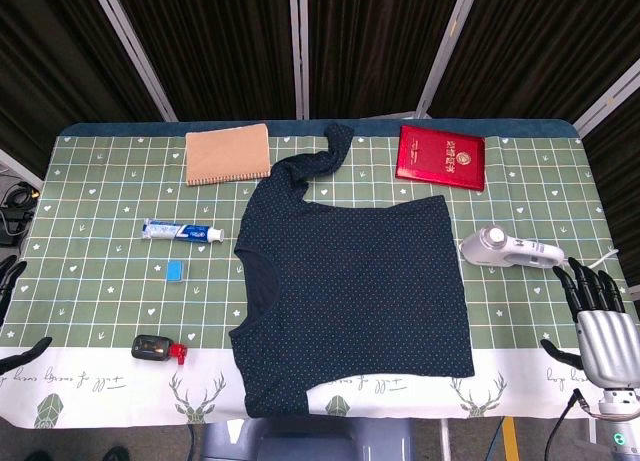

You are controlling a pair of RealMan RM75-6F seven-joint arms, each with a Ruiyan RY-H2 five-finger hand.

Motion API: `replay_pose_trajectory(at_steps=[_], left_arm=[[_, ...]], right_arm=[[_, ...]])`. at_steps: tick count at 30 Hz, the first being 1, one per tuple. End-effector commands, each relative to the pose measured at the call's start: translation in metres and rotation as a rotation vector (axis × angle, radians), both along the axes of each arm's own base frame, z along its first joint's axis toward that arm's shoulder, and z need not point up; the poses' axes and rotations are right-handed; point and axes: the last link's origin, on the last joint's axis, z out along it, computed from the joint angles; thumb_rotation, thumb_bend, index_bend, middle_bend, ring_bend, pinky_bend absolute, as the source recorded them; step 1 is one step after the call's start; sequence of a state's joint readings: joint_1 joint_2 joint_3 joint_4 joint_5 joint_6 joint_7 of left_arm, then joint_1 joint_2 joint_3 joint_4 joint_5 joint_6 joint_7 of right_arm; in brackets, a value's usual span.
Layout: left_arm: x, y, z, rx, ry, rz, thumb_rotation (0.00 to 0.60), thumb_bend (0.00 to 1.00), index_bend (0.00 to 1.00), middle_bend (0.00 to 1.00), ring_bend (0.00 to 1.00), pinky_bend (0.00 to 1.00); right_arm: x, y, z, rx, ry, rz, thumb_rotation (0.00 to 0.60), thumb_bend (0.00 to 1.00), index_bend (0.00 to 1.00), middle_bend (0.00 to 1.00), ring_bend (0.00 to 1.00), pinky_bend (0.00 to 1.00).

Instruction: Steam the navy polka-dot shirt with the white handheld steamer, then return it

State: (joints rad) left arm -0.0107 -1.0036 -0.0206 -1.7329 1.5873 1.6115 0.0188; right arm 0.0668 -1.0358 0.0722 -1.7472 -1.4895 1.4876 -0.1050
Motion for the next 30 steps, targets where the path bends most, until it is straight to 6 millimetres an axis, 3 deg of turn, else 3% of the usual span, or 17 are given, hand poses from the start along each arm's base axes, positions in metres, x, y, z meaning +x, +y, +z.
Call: replay_pose_trajectory(at_steps=[1, 5, 9, 17, 23, 30], left_arm=[[0.000, 0.000, 0.000, 0.000, 0.000, 0.001, 0.600, 0.00, 0.00, 0.00, 0.00, 0.00], [-0.001, 0.001, 0.000, -0.003, 0.002, 0.005, 0.600, 0.00, 0.00, 0.00, 0.00, 0.00], [-0.001, 0.003, -0.001, -0.006, -0.002, 0.012, 0.600, 0.00, 0.00, 0.00, 0.00, 0.00], [-0.003, 0.010, -0.005, -0.009, 0.016, 0.035, 0.600, 0.00, 0.00, 0.00, 0.00, 0.00], [-0.007, 0.017, -0.008, -0.007, 0.027, 0.066, 0.600, 0.00, 0.00, 0.00, 0.00, 0.00], [-0.012, 0.025, -0.013, -0.017, 0.039, 0.102, 0.600, 0.00, 0.00, 0.00, 0.00, 0.00]], right_arm=[[-0.002, -0.001, 0.000, 0.004, 0.003, -0.006, 0.600, 0.00, 0.00, 0.00, 0.00, 0.00], [-0.007, -0.005, -0.001, 0.010, 0.003, -0.028, 0.600, 0.00, 0.00, 0.00, 0.00, 0.00], [-0.020, -0.026, -0.005, 0.033, -0.036, -0.072, 0.600, 0.00, 0.00, 0.00, 0.00, 0.00], [-0.057, -0.108, -0.017, 0.027, 0.047, -0.117, 0.600, 0.02, 0.00, 0.00, 0.00, 0.00], [-0.069, -0.152, -0.038, 0.032, 0.091, -0.134, 0.600, 0.22, 0.04, 0.03, 0.00, 0.00], [-0.075, -0.178, -0.061, 0.075, 0.148, -0.169, 0.600, 0.42, 0.13, 0.07, 0.00, 0.00]])
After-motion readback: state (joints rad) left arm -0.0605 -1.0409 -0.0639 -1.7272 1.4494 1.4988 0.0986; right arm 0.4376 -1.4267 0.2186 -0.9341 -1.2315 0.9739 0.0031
